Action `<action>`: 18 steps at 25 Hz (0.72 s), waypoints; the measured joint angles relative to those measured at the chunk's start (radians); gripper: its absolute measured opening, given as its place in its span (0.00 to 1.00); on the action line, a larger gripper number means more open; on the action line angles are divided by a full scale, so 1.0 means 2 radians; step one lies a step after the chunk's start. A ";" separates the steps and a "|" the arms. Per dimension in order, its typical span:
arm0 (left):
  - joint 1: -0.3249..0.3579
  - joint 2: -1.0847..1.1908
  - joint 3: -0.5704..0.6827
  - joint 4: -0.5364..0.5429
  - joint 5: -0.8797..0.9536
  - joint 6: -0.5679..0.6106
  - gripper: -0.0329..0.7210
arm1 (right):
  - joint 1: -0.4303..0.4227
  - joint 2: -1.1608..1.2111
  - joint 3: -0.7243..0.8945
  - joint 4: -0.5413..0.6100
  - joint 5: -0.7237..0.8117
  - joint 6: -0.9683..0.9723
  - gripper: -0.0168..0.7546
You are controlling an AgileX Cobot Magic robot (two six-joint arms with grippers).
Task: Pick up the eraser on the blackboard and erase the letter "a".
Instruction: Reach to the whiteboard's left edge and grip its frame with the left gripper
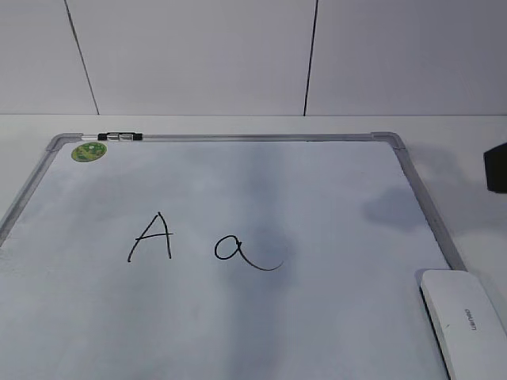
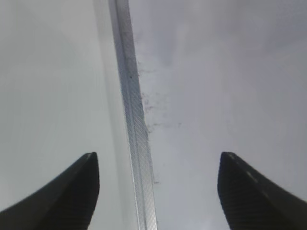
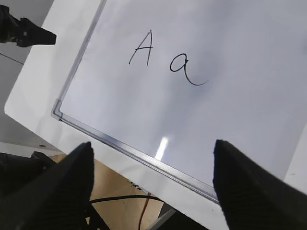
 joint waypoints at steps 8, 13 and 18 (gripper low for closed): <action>0.014 0.060 -0.031 -0.013 0.002 0.020 0.81 | 0.000 0.008 0.000 0.011 0.013 -0.023 0.79; 0.014 0.103 -0.031 -0.019 -0.007 0.029 0.80 | 0.000 0.008 0.000 0.012 0.020 -0.025 0.79; 0.014 0.131 -0.036 -0.021 -0.018 0.031 0.80 | 0.000 0.008 0.000 0.000 0.021 -0.016 0.79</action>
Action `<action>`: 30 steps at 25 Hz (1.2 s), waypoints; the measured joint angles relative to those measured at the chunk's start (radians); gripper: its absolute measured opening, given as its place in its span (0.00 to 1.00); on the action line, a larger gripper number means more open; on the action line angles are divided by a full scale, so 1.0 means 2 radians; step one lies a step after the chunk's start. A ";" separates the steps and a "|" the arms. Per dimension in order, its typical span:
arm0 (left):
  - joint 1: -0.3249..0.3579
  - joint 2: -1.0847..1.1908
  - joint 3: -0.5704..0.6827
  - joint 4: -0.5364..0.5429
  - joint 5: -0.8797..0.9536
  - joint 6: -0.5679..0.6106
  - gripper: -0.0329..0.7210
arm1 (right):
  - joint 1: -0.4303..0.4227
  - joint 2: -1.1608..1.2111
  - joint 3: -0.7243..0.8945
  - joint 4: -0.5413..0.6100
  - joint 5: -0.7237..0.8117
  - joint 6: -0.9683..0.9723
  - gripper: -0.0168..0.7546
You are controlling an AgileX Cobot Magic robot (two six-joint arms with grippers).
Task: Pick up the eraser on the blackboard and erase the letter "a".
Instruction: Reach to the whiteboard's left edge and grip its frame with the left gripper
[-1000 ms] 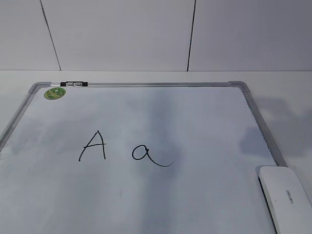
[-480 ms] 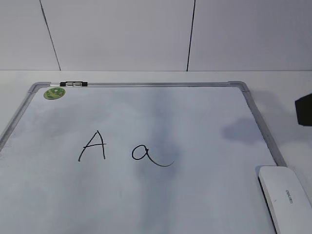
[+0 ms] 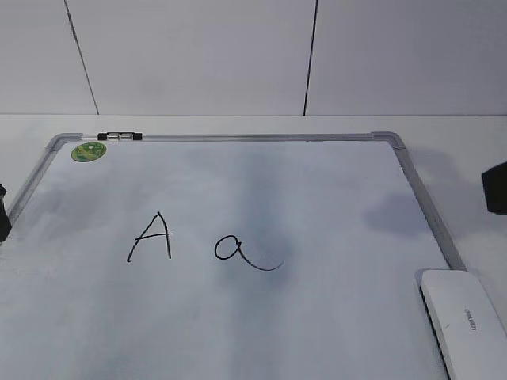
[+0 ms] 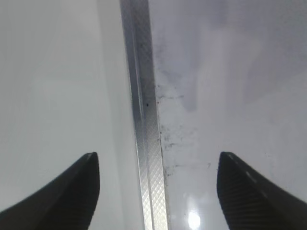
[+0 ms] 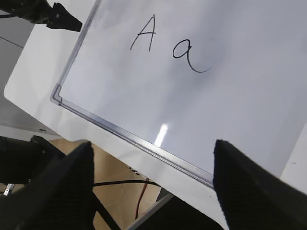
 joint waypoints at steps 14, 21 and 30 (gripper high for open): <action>0.000 0.042 -0.002 0.000 -0.039 0.001 0.79 | 0.000 0.001 0.000 -0.078 0.004 0.034 0.79; 0.000 0.059 -0.009 -0.001 -0.040 0.001 0.79 | 0.000 0.001 0.000 -0.082 0.004 0.038 0.79; 0.000 0.070 -0.040 -0.020 -0.014 0.011 0.75 | 0.000 0.001 0.000 -0.092 0.005 0.054 0.79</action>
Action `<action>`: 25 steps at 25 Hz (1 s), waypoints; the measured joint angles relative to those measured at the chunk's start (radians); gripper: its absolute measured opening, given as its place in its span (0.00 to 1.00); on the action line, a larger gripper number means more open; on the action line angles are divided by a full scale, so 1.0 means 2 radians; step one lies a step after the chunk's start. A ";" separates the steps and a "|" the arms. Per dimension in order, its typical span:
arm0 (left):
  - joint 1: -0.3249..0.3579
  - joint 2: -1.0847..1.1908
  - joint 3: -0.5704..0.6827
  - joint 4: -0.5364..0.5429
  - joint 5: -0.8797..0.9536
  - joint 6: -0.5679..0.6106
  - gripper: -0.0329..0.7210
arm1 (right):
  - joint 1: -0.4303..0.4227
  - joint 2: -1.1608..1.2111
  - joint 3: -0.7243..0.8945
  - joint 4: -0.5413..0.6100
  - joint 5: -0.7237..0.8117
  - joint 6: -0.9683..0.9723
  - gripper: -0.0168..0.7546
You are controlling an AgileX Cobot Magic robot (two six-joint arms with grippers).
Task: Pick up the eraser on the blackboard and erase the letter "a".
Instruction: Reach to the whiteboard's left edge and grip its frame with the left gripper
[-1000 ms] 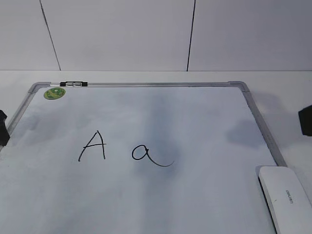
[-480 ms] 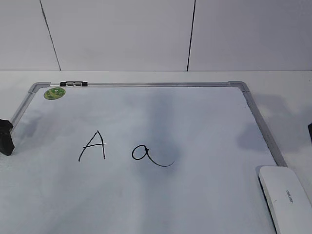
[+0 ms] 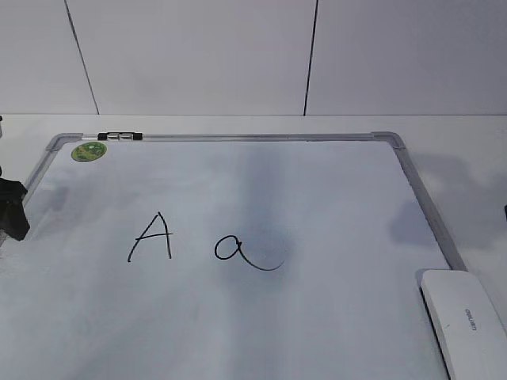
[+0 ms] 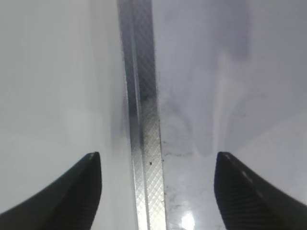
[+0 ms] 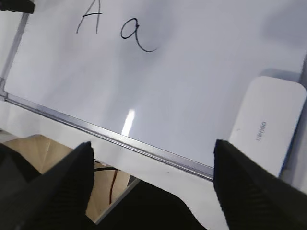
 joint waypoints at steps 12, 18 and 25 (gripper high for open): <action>0.000 0.002 -0.001 -0.001 0.002 0.004 0.73 | 0.030 0.000 0.000 -0.123 0.018 0.089 0.79; 0.000 0.002 -0.001 -0.001 0.002 0.004 0.73 | 0.032 0.000 0.000 -0.131 0.018 0.114 0.79; 0.000 0.002 -0.001 -0.001 0.002 0.004 0.72 | 0.032 0.003 0.034 -0.157 0.018 0.122 0.79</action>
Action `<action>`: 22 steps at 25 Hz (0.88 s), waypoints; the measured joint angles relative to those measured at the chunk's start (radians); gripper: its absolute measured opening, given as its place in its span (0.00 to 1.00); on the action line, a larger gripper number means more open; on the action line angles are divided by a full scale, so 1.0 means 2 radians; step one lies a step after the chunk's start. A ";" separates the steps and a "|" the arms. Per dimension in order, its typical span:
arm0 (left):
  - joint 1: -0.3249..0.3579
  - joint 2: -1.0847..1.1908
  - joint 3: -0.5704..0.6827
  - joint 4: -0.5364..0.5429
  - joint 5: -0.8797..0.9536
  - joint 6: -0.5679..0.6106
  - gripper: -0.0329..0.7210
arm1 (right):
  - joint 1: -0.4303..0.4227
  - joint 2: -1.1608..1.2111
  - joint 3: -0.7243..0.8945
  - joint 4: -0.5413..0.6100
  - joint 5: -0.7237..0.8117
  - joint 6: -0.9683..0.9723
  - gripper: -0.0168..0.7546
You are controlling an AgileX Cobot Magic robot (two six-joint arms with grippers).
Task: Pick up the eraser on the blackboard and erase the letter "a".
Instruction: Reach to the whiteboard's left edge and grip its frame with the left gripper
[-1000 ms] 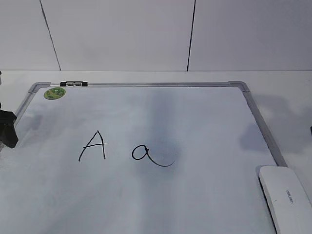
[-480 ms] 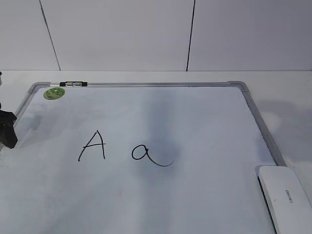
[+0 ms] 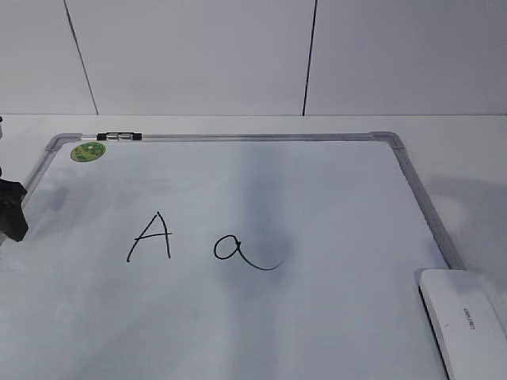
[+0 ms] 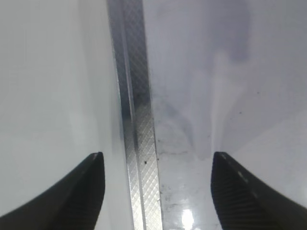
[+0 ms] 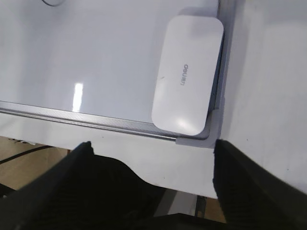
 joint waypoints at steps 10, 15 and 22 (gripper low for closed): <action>0.000 0.000 0.000 0.000 0.000 0.000 0.71 | 0.062 0.035 0.010 -0.018 -0.015 0.037 0.79; 0.000 0.000 0.000 0.000 0.000 0.000 0.71 | 0.125 0.074 0.010 -0.089 -0.033 0.124 0.79; 0.000 0.000 0.000 0.000 0.001 0.000 0.71 | 0.140 0.104 0.010 -0.136 -0.051 0.187 0.79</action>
